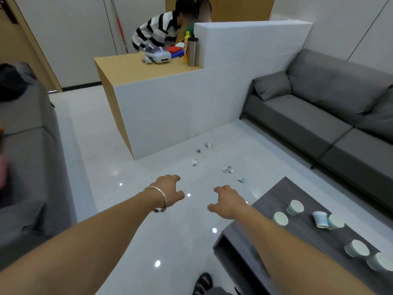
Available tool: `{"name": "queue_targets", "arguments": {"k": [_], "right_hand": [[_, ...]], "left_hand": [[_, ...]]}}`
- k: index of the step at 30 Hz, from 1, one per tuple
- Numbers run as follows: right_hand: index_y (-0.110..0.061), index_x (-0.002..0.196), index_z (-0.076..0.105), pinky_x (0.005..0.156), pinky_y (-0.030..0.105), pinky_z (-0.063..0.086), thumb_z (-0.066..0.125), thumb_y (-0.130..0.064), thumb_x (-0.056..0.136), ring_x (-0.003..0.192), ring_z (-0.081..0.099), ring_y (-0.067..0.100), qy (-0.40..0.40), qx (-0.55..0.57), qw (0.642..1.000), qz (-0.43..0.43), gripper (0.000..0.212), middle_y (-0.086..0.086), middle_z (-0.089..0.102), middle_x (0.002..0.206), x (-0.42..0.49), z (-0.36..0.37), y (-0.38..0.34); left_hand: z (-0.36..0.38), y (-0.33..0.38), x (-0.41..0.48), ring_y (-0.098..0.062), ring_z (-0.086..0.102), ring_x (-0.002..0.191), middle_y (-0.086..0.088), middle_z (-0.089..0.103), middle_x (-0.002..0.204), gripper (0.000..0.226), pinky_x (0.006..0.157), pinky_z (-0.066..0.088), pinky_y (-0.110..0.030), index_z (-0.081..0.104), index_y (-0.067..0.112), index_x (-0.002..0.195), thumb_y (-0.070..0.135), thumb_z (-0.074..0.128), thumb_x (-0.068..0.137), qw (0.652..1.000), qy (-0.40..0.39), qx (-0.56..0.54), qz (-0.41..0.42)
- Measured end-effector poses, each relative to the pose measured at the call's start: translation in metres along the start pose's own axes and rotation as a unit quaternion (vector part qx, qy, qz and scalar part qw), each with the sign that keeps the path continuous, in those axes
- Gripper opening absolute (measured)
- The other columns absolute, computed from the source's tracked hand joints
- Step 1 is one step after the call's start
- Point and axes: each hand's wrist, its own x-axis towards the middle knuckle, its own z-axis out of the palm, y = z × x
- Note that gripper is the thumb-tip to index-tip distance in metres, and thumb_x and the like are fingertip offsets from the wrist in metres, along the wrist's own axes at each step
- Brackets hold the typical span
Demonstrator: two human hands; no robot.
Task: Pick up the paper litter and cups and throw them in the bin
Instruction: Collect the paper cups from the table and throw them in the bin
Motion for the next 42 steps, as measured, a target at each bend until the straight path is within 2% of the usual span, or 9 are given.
{"name": "queue_targets", "arguments": {"k": [10, 13, 19, 26, 33, 37, 42], "right_hand": [[-0.017, 0.147, 0.031, 0.102, 0.039, 0.039, 0.06, -0.046, 0.087, 0.133, 0.034, 0.028, -0.002, 0.035, 0.999, -0.004, 0.073, 0.007, 0.033, 0.146, 0.208, -0.092, 0.0], [-0.018, 0.148, 0.03, 0.102, 0.039, 0.04, 0.059, -0.046, 0.087, 0.133, 0.034, 0.027, 0.013, 0.045, 0.999, -0.006, 0.073, 0.007, 0.033, 0.146, 0.255, -0.127, 0.007], [-0.017, 0.15, 0.028, 0.104, 0.04, 0.038, 0.059, -0.046, 0.089, 0.135, 0.033, 0.028, 0.014, 0.075, 0.996, 0.051, 0.075, 0.007, 0.03, 0.149, 0.333, -0.173, 0.052], [-0.019, 0.148, 0.03, 0.102, 0.036, 0.037, 0.06, -0.044, 0.088, 0.132, 0.036, 0.028, 0.002, 0.116, 0.98, 0.161, 0.072, 0.007, 0.034, 0.146, 0.421, -0.209, 0.123], [-0.017, 0.152, 0.025, 0.106, 0.04, 0.038, 0.061, -0.046, 0.089, 0.136, 0.033, 0.029, 0.011, 0.176, 0.953, 0.247, 0.078, 0.008, 0.028, 0.151, 0.486, -0.233, 0.207], [-0.018, 0.151, 0.024, 0.104, 0.038, 0.038, 0.06, -0.045, 0.089, 0.134, 0.033, 0.028, -0.004, 0.206, 0.946, 0.25, 0.077, 0.008, 0.029, 0.151, 0.532, -0.227, 0.263], [-0.019, 0.15, 0.027, 0.1, 0.036, 0.041, 0.059, -0.042, 0.088, 0.13, 0.036, 0.026, -0.035, 0.22, 0.946, 0.236, 0.074, 0.007, 0.033, 0.147, 0.611, -0.201, 0.348]], "left_hand": [[-0.082, -0.002, 0.203, -0.022, 0.037, 0.132, -0.001, 0.039, 0.146, 0.064, 0.104, 0.039, -0.041, 0.032, 0.023, 0.145, 0.042, 0.051, 0.087, 0.998, -0.026, 0.045, -0.017], [-0.113, 0.005, 0.262, -0.023, 0.04, 0.13, -0.003, 0.04, 0.144, 0.064, 0.102, 0.041, -0.04, 0.032, 0.022, 0.144, 0.042, 0.051, 0.087, 0.999, -0.006, 0.045, -0.025], [-0.132, 0.043, 0.38, -0.023, 0.041, 0.129, -0.003, 0.04, 0.144, 0.065, 0.102, 0.041, -0.041, 0.032, 0.022, 0.145, 0.043, 0.052, 0.086, 0.997, -0.048, 0.064, 0.023], [-0.131, 0.099, 0.545, -0.025, 0.039, 0.13, -0.005, 0.04, 0.145, 0.065, 0.104, 0.038, -0.041, 0.033, 0.022, 0.145, 0.043, 0.052, 0.087, 0.986, -0.11, 0.078, 0.095], [-0.111, 0.176, 0.666, -0.027, 0.043, 0.127, -0.008, 0.044, 0.142, 0.065, 0.103, 0.038, -0.039, 0.034, 0.019, 0.144, 0.043, 0.054, 0.086, 0.97, -0.172, 0.098, 0.143], [-0.069, 0.221, 0.719, -0.026, 0.041, 0.129, -0.008, 0.042, 0.144, 0.065, 0.105, 0.037, -0.038, 0.033, 0.019, 0.145, 0.041, 0.054, 0.087, 0.959, -0.215, 0.108, 0.15], [0.001, 0.258, 0.791, -0.023, 0.042, 0.129, -0.006, 0.043, 0.142, 0.063, 0.104, 0.038, -0.039, 0.033, 0.021, 0.144, 0.041, 0.053, 0.087, 0.959, -0.24, 0.106, 0.106]]}}
